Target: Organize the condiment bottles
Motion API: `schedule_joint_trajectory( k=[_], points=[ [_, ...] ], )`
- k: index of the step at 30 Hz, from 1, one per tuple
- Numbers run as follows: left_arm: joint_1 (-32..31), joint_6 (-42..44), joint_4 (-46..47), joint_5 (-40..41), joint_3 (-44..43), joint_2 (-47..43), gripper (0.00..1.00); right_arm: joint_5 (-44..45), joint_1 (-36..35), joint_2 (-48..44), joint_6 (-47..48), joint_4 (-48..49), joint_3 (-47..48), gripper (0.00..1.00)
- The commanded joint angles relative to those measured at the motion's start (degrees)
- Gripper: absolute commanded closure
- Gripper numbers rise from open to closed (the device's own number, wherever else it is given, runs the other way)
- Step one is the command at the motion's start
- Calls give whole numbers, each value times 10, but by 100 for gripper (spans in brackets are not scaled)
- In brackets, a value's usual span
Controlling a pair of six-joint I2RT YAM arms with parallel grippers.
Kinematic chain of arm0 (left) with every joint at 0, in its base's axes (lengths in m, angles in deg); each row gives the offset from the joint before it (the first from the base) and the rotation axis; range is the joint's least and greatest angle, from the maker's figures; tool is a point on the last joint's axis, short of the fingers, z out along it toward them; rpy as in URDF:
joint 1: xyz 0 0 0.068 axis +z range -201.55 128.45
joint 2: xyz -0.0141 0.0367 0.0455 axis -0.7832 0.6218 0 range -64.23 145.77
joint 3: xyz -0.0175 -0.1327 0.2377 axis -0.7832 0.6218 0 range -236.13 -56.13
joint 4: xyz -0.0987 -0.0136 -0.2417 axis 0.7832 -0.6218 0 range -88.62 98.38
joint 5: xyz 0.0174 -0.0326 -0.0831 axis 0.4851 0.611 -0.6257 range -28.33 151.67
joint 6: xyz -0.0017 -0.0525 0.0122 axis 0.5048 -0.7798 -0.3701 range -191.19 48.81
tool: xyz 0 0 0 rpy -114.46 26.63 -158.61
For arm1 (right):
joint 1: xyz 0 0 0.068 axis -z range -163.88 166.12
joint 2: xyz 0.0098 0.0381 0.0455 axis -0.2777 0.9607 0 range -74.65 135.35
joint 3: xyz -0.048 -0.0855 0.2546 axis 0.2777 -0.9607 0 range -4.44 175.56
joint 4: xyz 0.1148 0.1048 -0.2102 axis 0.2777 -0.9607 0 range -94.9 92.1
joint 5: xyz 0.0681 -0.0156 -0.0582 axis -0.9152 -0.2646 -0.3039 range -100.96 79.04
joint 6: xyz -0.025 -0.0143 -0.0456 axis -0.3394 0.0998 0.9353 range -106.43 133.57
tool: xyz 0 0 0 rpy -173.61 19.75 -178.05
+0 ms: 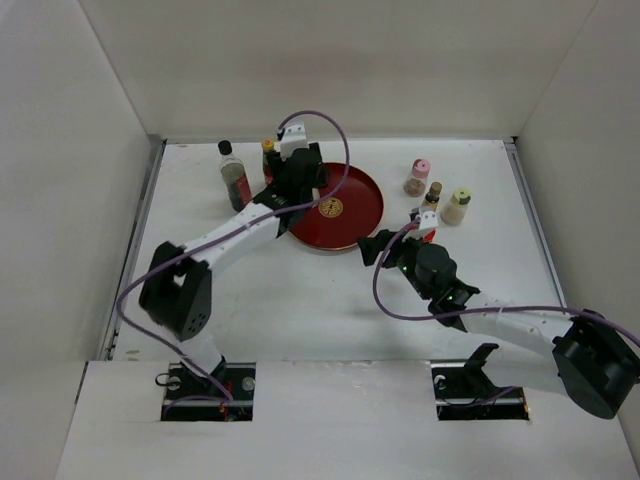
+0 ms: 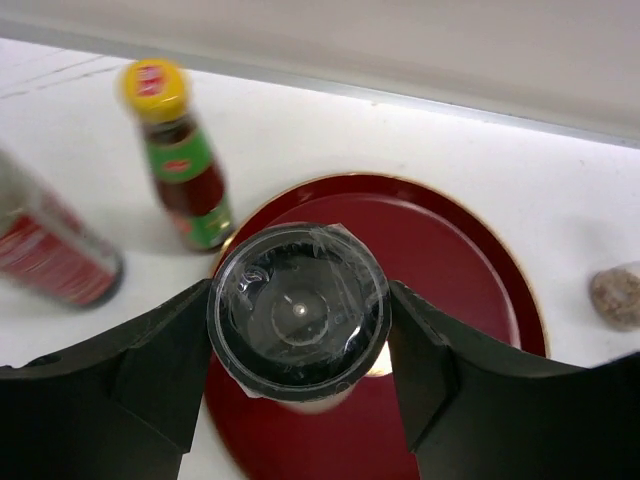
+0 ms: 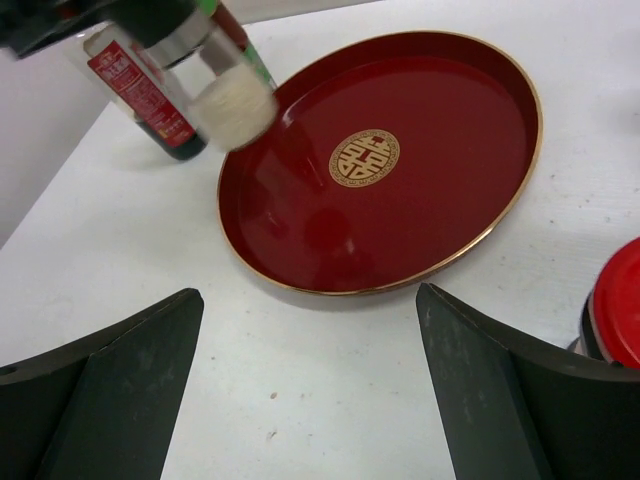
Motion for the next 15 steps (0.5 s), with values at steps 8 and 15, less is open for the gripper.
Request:
schedule_joint_trajectory(
  k=[8, 15],
  points=[
    [14, 46, 58, -64, -254, 207, 63, -8, 39, -53, -40, 31, -18, 5],
    [21, 51, 57, -73, -293, 266, 63, -8, 45, -56, -42, 26, -19, 5]
  ],
)
